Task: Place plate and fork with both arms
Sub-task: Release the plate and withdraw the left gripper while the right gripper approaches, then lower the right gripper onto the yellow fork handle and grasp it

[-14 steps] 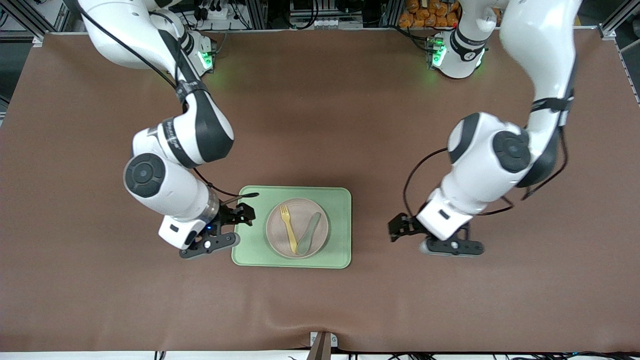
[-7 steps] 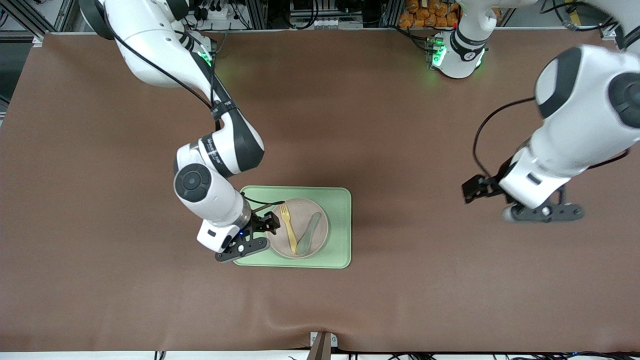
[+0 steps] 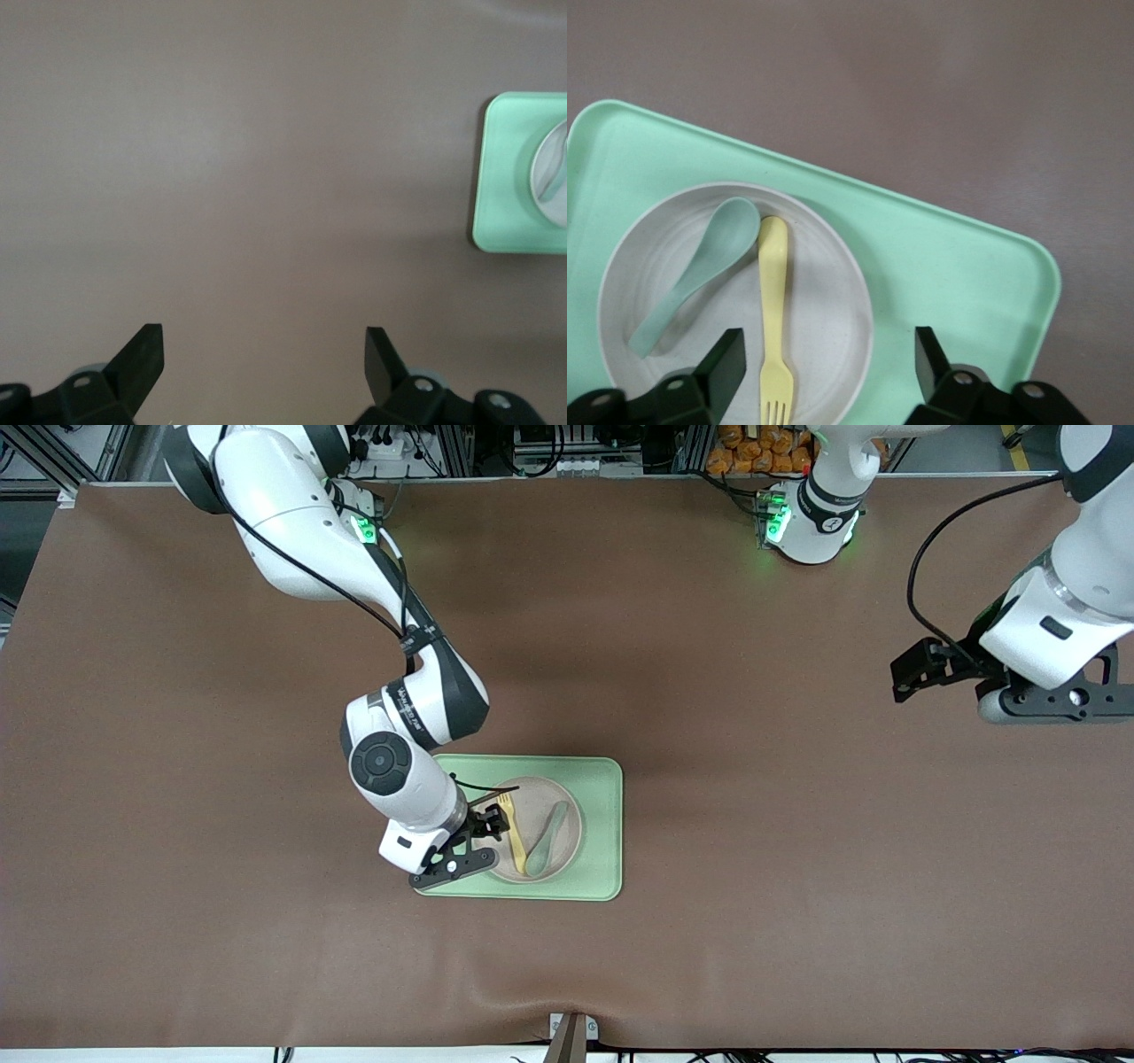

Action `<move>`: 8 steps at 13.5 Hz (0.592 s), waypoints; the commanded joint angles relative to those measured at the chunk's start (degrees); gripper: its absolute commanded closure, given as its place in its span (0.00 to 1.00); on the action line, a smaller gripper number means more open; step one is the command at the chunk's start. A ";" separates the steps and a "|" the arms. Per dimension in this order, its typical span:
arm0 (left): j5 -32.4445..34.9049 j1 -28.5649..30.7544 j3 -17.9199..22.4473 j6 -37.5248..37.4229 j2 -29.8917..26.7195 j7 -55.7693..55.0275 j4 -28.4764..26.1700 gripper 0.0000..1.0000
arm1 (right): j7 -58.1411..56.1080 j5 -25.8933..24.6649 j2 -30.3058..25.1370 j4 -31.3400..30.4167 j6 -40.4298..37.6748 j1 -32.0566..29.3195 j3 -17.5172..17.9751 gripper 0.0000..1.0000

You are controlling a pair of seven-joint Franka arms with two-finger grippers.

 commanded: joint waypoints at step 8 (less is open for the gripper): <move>-3.62 -0.50 8.82 -6.40 -11.15 11.75 -5.23 0.00 | 1.33 -0.80 5.40 2.35 3.39 3.07 -0.57 0.38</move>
